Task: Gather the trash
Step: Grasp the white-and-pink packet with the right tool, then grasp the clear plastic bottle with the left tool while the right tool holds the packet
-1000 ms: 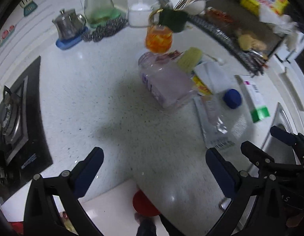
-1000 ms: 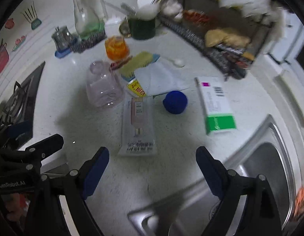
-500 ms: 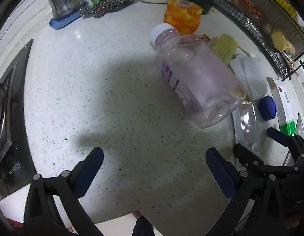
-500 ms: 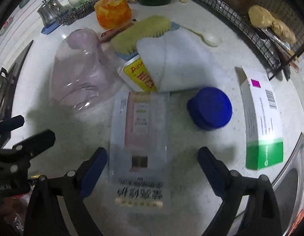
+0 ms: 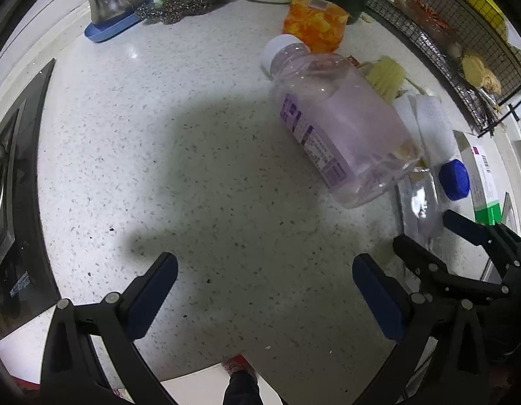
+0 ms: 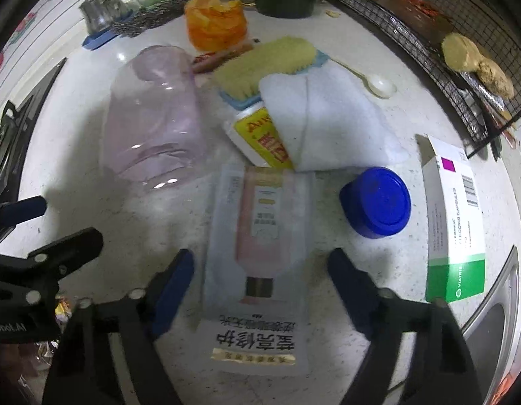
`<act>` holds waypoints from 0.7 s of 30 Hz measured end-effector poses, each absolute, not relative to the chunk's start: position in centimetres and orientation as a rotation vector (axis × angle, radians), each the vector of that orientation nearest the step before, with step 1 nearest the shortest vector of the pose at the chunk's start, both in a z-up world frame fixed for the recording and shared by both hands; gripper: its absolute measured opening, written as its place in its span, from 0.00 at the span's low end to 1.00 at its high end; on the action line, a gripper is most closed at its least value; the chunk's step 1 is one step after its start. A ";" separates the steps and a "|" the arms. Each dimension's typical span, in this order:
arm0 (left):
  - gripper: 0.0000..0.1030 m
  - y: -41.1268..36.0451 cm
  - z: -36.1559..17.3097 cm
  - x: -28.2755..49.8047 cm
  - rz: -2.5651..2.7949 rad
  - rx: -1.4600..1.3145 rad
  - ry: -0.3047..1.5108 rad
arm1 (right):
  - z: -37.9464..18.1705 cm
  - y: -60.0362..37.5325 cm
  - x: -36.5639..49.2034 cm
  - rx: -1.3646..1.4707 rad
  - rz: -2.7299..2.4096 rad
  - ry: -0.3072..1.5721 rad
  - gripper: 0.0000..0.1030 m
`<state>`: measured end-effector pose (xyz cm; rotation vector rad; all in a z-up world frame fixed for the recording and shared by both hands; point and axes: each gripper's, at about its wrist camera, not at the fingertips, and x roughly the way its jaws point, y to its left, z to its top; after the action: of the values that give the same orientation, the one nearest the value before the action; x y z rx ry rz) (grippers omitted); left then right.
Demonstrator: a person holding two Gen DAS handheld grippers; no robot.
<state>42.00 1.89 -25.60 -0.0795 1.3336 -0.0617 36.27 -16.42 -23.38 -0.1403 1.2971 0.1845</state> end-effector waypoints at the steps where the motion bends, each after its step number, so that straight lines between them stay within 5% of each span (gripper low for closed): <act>1: 1.00 2.0 -25.6 41.7 -0.061 -0.077 1.333 | -23.3 -15.9 36.2 -0.143 0.186 1.294 0.59; 5: 1.00 2.2 -25.2 40.8 -0.063 -0.099 1.334 | -22.7 -15.0 35.1 -0.148 0.190 1.273 0.54; 7: 1.00 2.7 -24.7 40.4 -0.063 -0.127 1.325 | -22.6 -14.8 34.8 -0.151 0.191 1.249 0.41; 15: 1.00 2.3 -23.2 39.8 -0.062 -0.104 1.306 | -22.3 -14.3 33.6 -0.154 0.197 1.232 0.23; 16: 1.00 2.3 -23.0 39.9 -0.063 -0.112 1.304 | -22.1 -14.7 33.6 -0.133 0.199 1.235 0.07; 17: 1.00 2.2 -22.9 39.8 -0.068 -0.117 1.303 | -21.8 -15.0 33.6 -0.080 0.257 1.256 0.02; 21: 1.00 1.7 -22.1 41.2 -0.078 -0.107 1.286 | -20.0 -16.2 33.7 -0.049 0.258 1.254 0.02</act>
<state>41.19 1.69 -22.08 -0.1070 1.2855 -0.0780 33.65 -16.21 -19.96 -0.0493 1.2545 0.2575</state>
